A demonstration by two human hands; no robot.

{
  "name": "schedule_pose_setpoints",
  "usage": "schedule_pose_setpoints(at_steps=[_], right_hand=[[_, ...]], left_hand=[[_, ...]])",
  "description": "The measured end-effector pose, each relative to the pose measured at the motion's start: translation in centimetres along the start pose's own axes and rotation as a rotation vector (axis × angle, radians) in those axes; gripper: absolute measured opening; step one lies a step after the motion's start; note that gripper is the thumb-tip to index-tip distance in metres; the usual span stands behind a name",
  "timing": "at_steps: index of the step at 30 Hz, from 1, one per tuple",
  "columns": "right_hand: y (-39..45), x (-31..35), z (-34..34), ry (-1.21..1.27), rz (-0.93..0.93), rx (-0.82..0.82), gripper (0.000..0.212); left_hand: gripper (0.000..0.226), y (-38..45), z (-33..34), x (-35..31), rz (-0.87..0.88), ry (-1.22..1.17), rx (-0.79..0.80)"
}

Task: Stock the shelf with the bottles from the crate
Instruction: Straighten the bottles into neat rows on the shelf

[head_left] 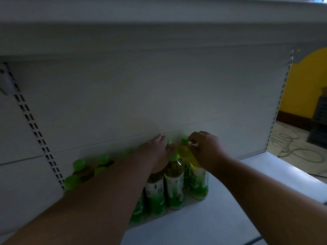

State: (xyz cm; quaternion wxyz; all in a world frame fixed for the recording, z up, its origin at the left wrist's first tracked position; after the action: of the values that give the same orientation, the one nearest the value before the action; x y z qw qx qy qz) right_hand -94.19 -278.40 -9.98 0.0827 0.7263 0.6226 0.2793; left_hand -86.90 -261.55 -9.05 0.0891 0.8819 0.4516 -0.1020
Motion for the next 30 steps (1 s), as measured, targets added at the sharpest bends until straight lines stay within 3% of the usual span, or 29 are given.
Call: schedule_pose_setpoints(at_steps=[5,8,15,23,30], right_hand=[[0.4,-2.1,0.2,-0.12,0.123,0.102,0.045],[0.2,-2.6,0.9,-0.118,0.15,0.17,0.041],[0.9,-1.9,1.6,-0.096,0.135,0.144,0.022],[0.8,-1.3,2.1,-0.071,0.13,0.185,0.027],[-0.7,-0.6,0.2,-0.105,0.045,0.168,0.061]], left_hand=[[0.078,0.9,1.9,-0.9,-0.105,0.092,0.019],[0.078,1.3,2.7,-0.6,-0.112,0.131,0.004],[0.078,1.7,3.1,-0.2,-0.105,0.164,0.002],[0.078,1.8,3.1,-0.2,-0.092,0.191,-0.01],[0.079,0.1,1.3,-0.8,-0.071,0.077,-0.07]])
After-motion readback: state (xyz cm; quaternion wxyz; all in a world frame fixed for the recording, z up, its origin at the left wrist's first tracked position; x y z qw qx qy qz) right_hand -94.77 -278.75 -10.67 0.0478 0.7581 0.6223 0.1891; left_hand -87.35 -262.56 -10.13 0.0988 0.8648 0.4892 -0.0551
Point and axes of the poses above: each hand's wrist, its own y-axis towards the middle knuckle, its own z-axis out of the palm, x = y × z, the point moved 1 cm from there along y, towards the middle knuckle, and after that the axes turned 7 degrees about -y, right-handed, at the moved point
